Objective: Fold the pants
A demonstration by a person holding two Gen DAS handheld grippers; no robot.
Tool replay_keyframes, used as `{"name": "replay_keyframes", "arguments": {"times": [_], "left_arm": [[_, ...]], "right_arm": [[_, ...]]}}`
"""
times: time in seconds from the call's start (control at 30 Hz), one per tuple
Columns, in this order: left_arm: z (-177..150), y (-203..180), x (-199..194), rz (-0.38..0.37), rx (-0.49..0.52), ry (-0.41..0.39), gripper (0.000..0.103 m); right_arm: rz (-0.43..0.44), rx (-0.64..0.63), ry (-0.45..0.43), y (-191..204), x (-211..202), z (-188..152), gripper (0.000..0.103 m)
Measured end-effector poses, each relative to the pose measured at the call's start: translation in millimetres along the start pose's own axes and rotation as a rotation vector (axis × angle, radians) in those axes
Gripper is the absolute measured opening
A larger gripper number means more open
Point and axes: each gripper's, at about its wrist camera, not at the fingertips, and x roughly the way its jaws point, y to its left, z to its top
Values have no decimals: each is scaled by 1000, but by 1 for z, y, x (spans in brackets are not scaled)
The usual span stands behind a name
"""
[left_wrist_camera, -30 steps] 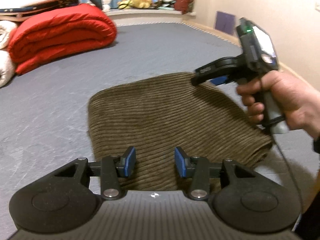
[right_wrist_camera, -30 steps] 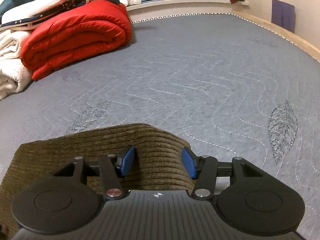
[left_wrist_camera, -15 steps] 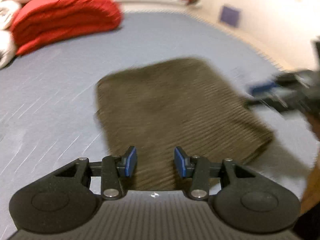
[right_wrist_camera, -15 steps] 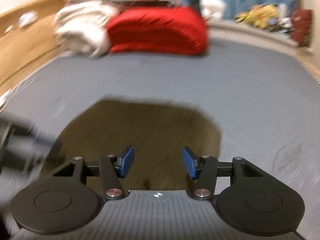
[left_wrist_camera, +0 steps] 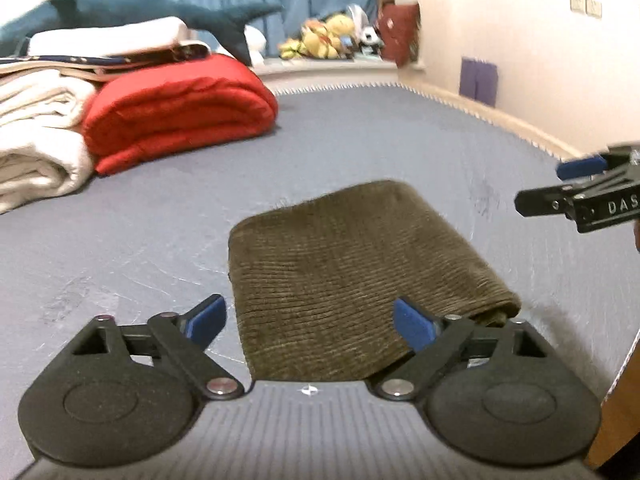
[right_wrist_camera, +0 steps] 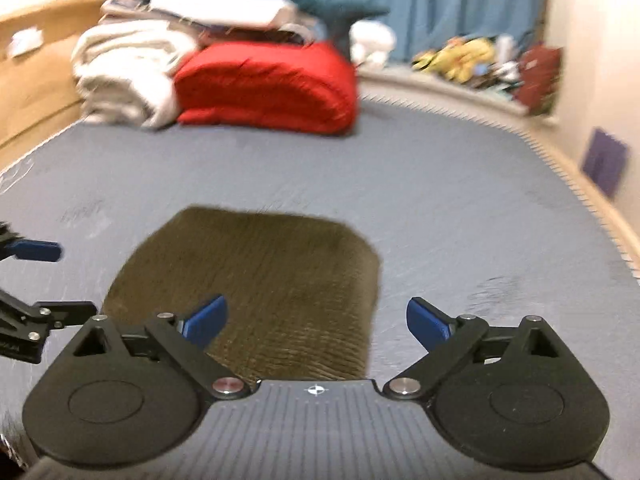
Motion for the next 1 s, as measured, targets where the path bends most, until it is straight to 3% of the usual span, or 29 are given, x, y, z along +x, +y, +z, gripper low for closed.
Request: {"name": "replay_keyframes", "arguments": {"times": [0.13,0.2,0.27,0.37,0.43,0.5,1.0], "left_arm": [[-10,-4,-2,-58,-97,14,103],[-22,-7,8,-26,-119,36,103],[-30,-12,22,28,-135,126,103],[-32,-14,26,-11,-152,138,103],[-34,-17,28,14,-131,134,103],[-34,-18,33,19,-121,148,103],[-31,-10,46,30,-196,128,103]], "right_arm": [[-33,117,-52,2,-30,-25,102],[-59,182,-47,0,-27,-44,102],[-118,226,-20,-1,-15,-67,102],[-118,293,74,-7,1,-84,102],[-87,286,56,-5,3,-81,102],[-108,245,47,-4,6,-79,102],[-79,230,70,2,27,-69,102]]}}
